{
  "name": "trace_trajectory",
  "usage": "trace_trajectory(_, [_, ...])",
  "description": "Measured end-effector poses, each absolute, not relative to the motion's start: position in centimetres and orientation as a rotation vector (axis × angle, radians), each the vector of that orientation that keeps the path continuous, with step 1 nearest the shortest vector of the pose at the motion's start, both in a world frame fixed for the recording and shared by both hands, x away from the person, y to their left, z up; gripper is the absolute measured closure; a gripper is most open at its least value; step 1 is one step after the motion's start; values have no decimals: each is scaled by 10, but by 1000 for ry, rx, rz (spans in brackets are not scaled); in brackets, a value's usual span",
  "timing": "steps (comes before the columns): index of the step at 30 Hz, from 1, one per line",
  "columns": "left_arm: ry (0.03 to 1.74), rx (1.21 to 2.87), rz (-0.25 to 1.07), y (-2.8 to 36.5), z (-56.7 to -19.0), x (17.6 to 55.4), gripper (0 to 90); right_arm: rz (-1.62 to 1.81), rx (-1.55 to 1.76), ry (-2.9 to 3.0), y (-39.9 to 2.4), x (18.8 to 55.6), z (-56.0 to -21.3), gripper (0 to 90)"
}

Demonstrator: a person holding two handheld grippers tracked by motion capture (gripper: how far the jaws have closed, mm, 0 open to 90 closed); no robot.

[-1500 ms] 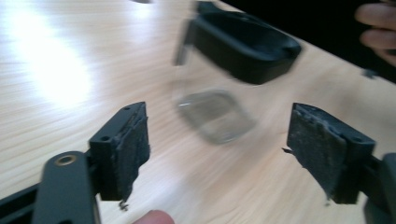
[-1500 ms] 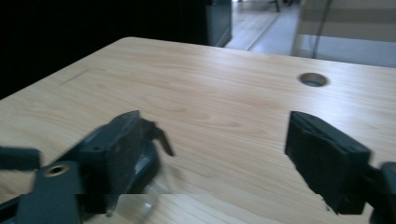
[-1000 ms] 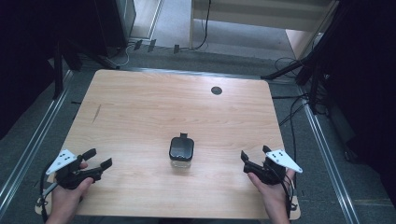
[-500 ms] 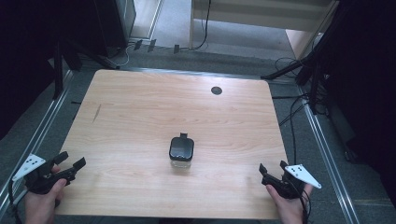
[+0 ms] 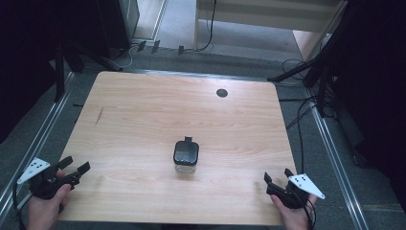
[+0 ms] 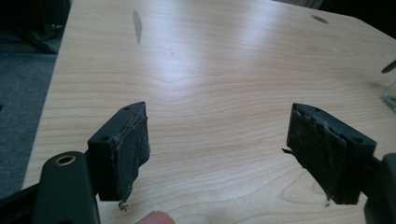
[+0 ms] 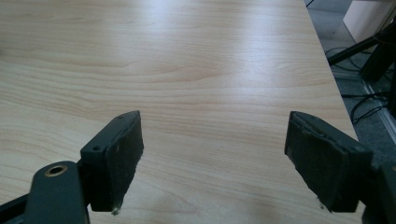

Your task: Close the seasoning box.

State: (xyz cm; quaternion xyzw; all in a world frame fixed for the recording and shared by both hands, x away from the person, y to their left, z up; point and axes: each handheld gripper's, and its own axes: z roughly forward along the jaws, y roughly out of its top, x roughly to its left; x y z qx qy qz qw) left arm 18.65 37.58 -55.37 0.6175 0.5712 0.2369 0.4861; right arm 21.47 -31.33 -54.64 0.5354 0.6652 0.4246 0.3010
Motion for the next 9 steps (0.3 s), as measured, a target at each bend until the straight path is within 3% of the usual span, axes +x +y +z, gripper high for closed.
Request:
trace_trajectory(5, [1400,1478,572,378,-554,186,241,1115,1409,1779,-312,215,-546,206])
trace_trajectory(9, [1412,1490,629,374,-553,186,314,1107,1409,1781,-312,215,-546,258])
